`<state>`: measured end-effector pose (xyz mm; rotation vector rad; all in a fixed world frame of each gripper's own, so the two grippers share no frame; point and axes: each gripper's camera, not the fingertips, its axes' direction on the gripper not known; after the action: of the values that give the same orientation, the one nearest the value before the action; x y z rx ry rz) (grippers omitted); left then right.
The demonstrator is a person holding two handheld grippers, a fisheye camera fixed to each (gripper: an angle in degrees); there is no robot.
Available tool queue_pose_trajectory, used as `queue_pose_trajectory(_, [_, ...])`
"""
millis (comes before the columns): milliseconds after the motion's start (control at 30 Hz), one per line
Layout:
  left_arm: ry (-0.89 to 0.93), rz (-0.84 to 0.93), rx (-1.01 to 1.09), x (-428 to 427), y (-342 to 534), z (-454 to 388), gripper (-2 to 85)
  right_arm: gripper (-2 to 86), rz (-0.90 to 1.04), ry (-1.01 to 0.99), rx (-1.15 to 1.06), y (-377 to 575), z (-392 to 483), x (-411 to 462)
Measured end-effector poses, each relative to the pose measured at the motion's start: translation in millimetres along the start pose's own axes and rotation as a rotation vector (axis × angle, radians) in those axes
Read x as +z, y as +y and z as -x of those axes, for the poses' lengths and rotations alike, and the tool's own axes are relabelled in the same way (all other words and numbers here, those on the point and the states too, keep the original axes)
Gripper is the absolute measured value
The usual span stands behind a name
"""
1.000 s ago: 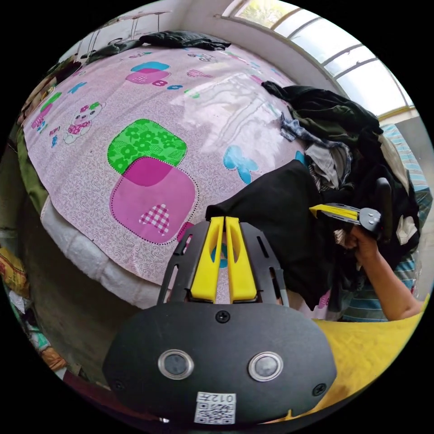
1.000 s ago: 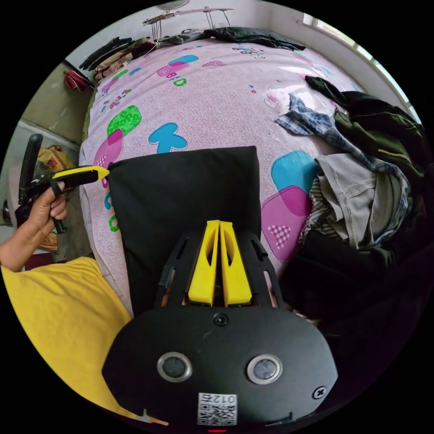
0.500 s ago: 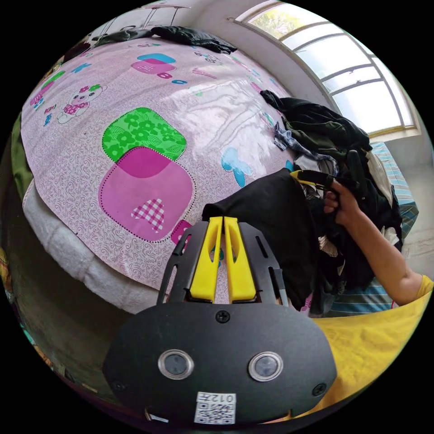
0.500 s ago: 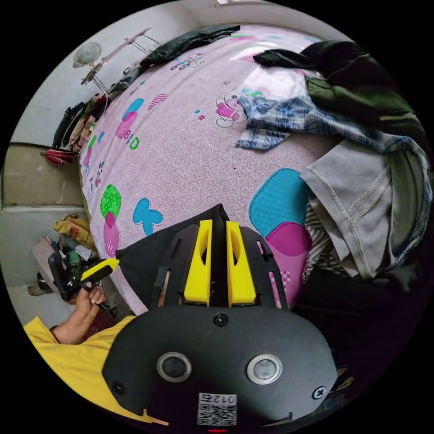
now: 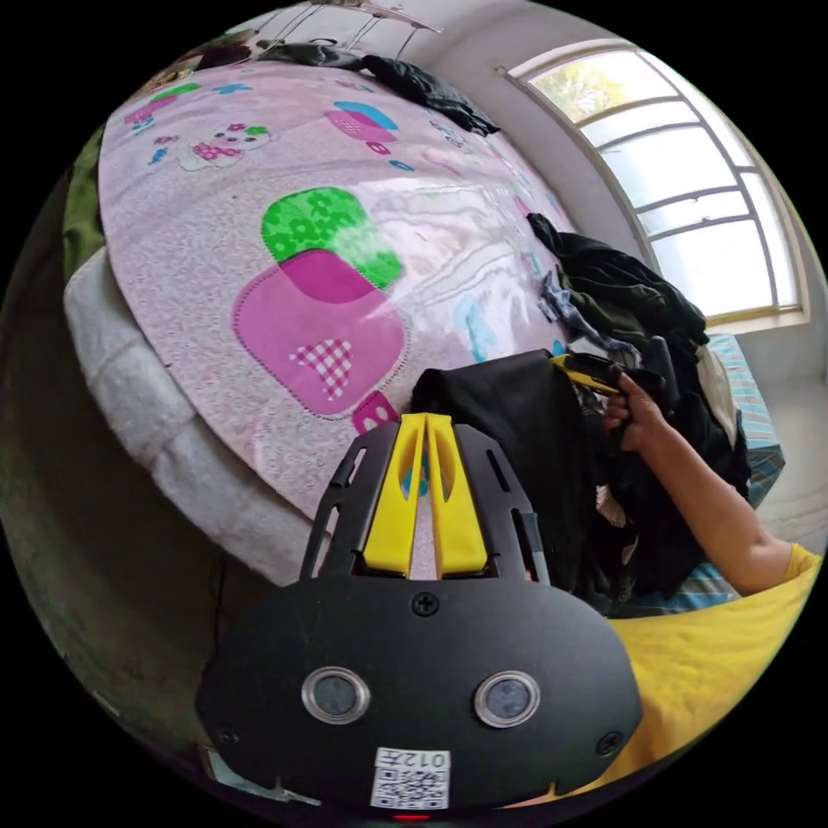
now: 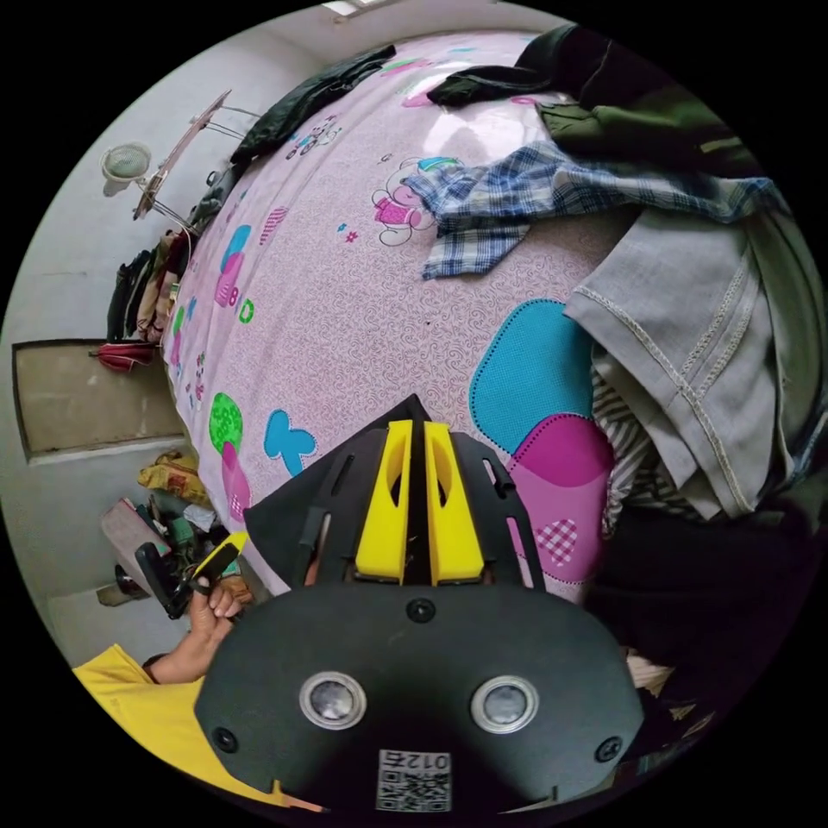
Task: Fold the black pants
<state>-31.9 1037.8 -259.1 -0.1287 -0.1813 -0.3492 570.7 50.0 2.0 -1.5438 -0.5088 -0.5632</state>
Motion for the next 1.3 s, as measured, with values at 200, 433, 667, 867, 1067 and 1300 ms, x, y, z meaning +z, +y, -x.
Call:
queue_pose_trajectory(200, [0.015, -0.013, 0.088, -16.6, -8.2, -34.2, 0.5, 0.7, -0.190, 0.064, -0.131, 36.1, 12.6, -37.2])
queue_pose_trajectory(433, [-0.136, 0.117, 0.416, 10.8, -24.3, -136.1, 0.3, 0.6, -0.094, 0.069, -0.243, 84.2, 24.3, -15.8])
queue_pose_trajectory(667, [-0.212, 0.140, 0.315, 6.6, -30.8, -159.2, 0.3, 0.5, -0.118, 0.218, -0.272, 128.3, 10.3, -26.9])
queue_pose_trajectory(867, [-0.209, 0.115, 0.800, -1.4, 12.1, -286.8, 0.5, 0.5, -0.130, 0.319, -0.366, 201.5, 9.2, -38.4])
queue_pose_trajectory(1067, [-0.183, 0.344, 1.183, 63.6, 86.3, -400.6, 0.4, 0.2, -0.026, 0.429, -0.331, 216.4, 1.2, 9.5])
queue_pose_trajectory(1300, [-0.413, 0.337, 1.454, 95.1, 144.9, -439.0, 0.4, 0.5, 0.060, 0.425, -0.262, 211.8, -6.5, 38.0])
